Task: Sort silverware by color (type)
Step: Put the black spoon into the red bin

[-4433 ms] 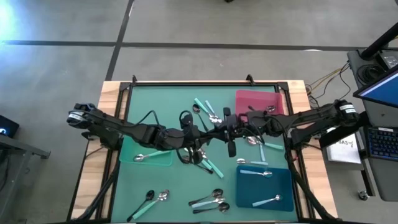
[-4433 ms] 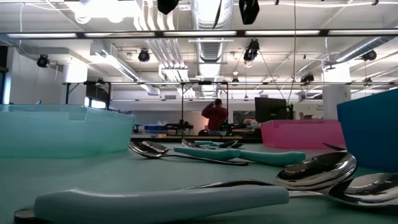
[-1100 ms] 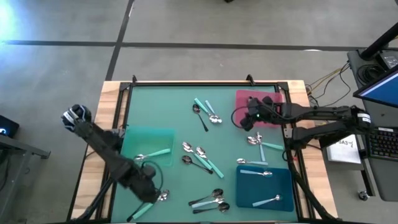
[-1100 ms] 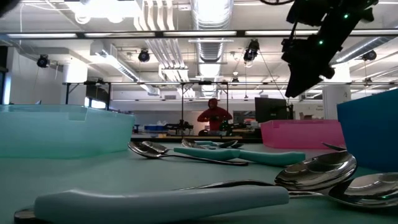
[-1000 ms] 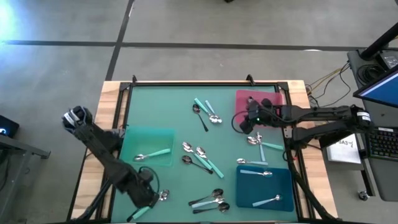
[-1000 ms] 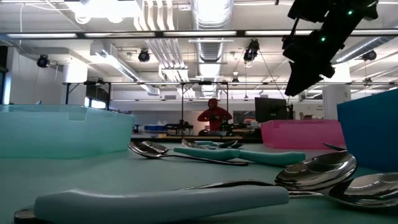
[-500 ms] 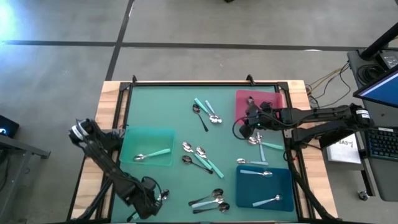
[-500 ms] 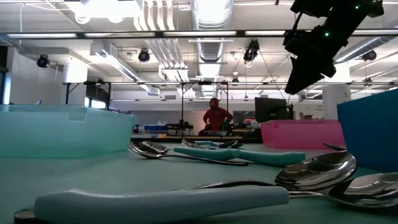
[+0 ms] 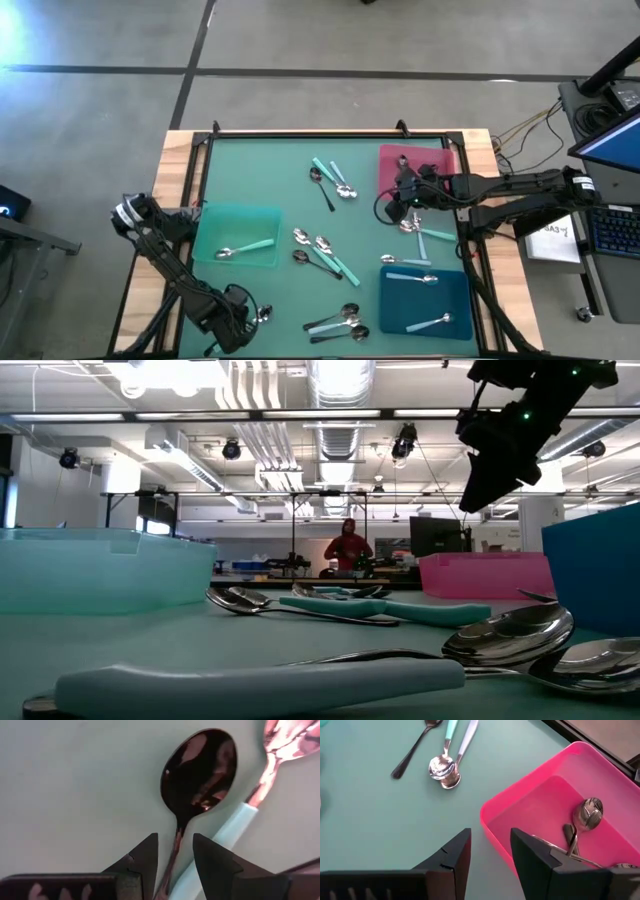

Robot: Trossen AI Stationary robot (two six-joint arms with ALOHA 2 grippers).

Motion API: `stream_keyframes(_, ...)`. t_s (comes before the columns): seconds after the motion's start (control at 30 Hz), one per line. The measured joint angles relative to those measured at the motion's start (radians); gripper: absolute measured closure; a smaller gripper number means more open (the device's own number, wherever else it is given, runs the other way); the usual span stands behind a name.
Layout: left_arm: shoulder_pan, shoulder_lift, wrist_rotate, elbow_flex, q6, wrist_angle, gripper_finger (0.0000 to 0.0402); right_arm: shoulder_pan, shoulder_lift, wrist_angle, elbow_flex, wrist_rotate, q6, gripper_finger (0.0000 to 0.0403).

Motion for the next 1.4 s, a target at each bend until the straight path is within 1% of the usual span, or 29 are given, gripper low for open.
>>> stream_keyframes(0.13,0.0,0.021,0.004,-0.012,-0.001,0.059,0.0299,0.0,0.0,-0.003,0.0,0.001,-0.004,0.0275)
stream_keyframes(0.23,0.002,0.037,0.029,-0.027,-0.009,0.076,0.0314,0.0,0.0,-0.007,0.0,0.001,-0.004,0.0277)
stream_keyframes(0.33,0.006,0.048,0.08,-0.044,-0.004,0.082,0.0349,0.0,0.0,-0.011,0.0,0.001,-0.004,0.0277)
stream_keyframes(0.4,0.008,0.047,0.089,-0.052,0.003,0.08,0.0383,0.0,0.0,-0.011,0.0,0.0,-0.003,0.0276)
stream_keyframes(0.43,0.011,0.047,0.091,-0.052,0.011,0.071,0.0391,0.0,0.0,-0.011,0.0,0.001,-0.002,0.0276)
stream_keyframes(0.63,0.041,0.021,0.109,-0.055,0.063,0.02,0.0398,0.0,0.0,-0.011,-0.001,-0.001,0.005,0.0276)
stream_keyframes(0.7,0.049,-0.002,0.074,-0.049,0.081,-0.005,0.0398,0.0,0.0,-0.011,0.0,-0.002,0.005,0.0278)
stream_keyframes(0.8,0.06,-0.052,-0.062,-0.041,0.096,-0.086,0.04,0.0,0.0,-0.011,0.008,-0.003,0.005,0.028)
stream_keyframes(0.83,0.061,-0.071,-0.113,-0.032,0.093,-0.099,0.04,0.0,0.0,-0.011,0.011,-0.003,0.005,0.028)
stream_keyframes(0.93,0.063,-0.129,-0.221,-0.023,0.084,-0.152,0.04,0.0,-0.001,-0.011,0.017,-0.003,0.005,0.0278)
stream_keyframes(0.97,0.062,-0.143,-0.275,-0.02,0.091,-0.153,0.04,0.0,-0.001,-0.011,0.017,-0.005,0.006,0.0278)
stream_keyframes(1.03,0.067,-0.182,-0.413,-0.013,0.102,-0.141,0.04,0.0,-0.001,-0.001,0.018,-0.01,0.013,0.0279)
stream_keyframes(1.13,0.077,-0.231,-0.657,-0.003,0.143,-0.142,0.0401,0.013,0.0,0.068,0.017,-0.071,0.013,0.0283)
stream_keyframes(1.27,0.124,-0.28,-0.946,0.006,0.28,-0.134,0.0401,0.062,0.0,0.248,0.007,-0.157,-0.015,0.0289)
stream_keyframes(1.33,0.16,-0.284,-1.086,0.006,0.36,-0.128,0.0401,0.097,0.007,0.331,0.004,-0.173,-0.031,0.0291)
stream_keyframes(1.4,0.202,-0.284,-1.2,0.005,0.447,-0.096,0.0401,0.135,0.017,0.405,0.004,-0.182,-0.047,0.0294)
